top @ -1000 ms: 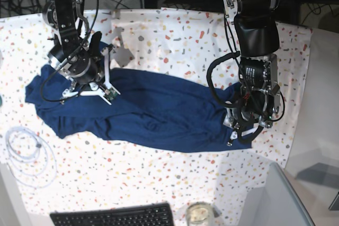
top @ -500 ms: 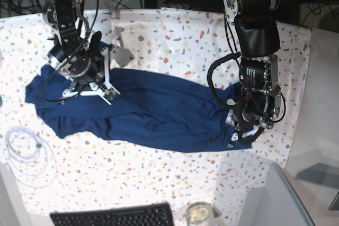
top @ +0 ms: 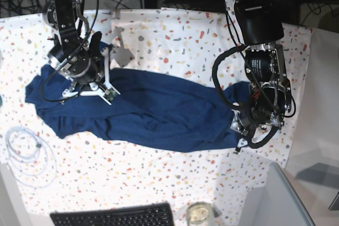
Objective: Layout the t-shirt on the table in an organized manner, then fold the t-shirt properly
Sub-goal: 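Release the hem with the left gripper and lift it away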
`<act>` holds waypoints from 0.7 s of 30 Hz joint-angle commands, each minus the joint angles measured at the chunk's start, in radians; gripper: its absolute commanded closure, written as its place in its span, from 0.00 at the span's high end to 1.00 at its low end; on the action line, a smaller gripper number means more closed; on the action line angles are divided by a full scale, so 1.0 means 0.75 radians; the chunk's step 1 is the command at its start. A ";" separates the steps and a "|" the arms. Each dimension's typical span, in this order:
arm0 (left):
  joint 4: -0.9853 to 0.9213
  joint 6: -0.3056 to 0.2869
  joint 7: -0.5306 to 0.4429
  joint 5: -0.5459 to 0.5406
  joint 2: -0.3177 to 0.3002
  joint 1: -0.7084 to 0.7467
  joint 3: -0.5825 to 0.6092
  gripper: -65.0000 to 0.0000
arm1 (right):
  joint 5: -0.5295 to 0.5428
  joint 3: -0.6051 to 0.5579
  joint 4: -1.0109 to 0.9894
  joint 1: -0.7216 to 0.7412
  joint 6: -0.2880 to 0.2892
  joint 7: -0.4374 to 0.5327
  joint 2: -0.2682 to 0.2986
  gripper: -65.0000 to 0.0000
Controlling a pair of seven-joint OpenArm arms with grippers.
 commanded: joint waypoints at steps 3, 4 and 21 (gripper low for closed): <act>0.075 0.041 -0.001 -0.003 -0.007 0.018 0.008 0.00 | 0.003 0.002 0.019 0.015 -0.004 0.020 0.003 0.00; 0.085 0.041 -0.001 -0.003 -0.007 0.024 0.008 0.00 | 0.003 0.002 0.019 0.015 -0.004 0.020 0.003 0.00; 0.046 0.041 0.001 -0.003 -0.015 0.157 0.002 0.00 | 0.003 0.002 0.019 0.011 -0.004 0.020 0.003 0.00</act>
